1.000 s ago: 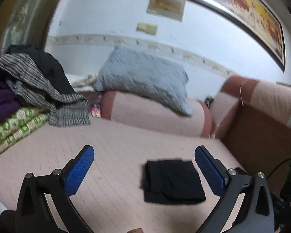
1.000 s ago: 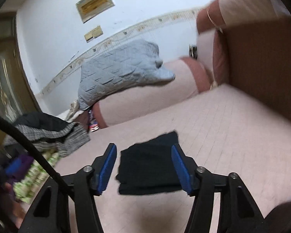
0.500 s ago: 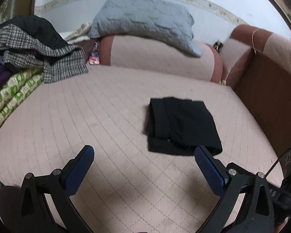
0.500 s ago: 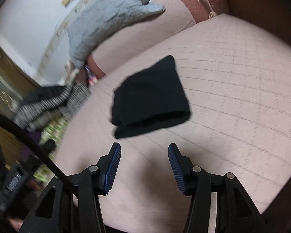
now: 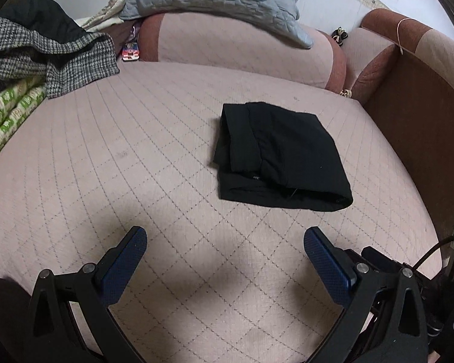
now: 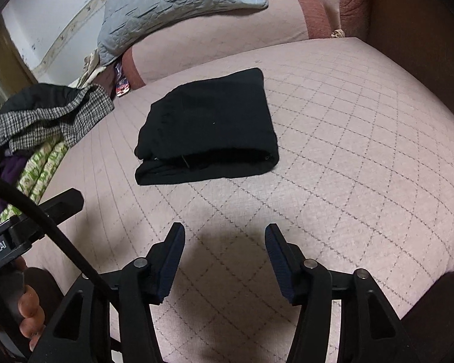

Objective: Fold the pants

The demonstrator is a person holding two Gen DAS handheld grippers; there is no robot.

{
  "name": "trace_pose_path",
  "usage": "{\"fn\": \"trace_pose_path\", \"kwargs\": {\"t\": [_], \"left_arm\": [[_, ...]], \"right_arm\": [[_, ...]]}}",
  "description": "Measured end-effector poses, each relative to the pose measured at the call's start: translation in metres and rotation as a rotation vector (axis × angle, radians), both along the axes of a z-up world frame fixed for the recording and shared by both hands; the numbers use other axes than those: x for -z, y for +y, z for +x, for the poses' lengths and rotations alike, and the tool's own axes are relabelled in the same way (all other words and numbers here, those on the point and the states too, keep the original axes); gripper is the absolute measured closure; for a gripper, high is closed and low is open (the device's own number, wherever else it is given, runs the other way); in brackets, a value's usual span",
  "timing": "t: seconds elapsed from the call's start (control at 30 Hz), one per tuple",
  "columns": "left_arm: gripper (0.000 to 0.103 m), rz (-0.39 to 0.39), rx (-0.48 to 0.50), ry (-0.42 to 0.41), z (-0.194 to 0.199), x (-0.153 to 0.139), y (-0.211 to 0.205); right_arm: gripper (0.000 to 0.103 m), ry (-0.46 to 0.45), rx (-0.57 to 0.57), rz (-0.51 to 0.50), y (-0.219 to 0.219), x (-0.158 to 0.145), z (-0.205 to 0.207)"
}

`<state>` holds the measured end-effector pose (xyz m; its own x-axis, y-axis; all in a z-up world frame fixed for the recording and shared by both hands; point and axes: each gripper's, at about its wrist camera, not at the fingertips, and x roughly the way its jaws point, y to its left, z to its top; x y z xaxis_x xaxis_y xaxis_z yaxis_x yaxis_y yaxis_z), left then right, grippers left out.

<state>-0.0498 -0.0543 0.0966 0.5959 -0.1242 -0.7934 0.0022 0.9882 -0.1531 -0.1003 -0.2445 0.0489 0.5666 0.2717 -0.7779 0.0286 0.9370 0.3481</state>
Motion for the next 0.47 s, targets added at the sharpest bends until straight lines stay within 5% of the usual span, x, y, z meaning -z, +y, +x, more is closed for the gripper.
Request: {"fn": "trace_pose_path", "kwargs": {"t": [0.47], "left_arm": [[0.000, -0.014, -0.011, 0.038, 0.012, 0.016, 0.012]], "right_arm": [[0.037, 0.036, -0.037, -0.053, 0.019, 0.009, 0.012]]}}
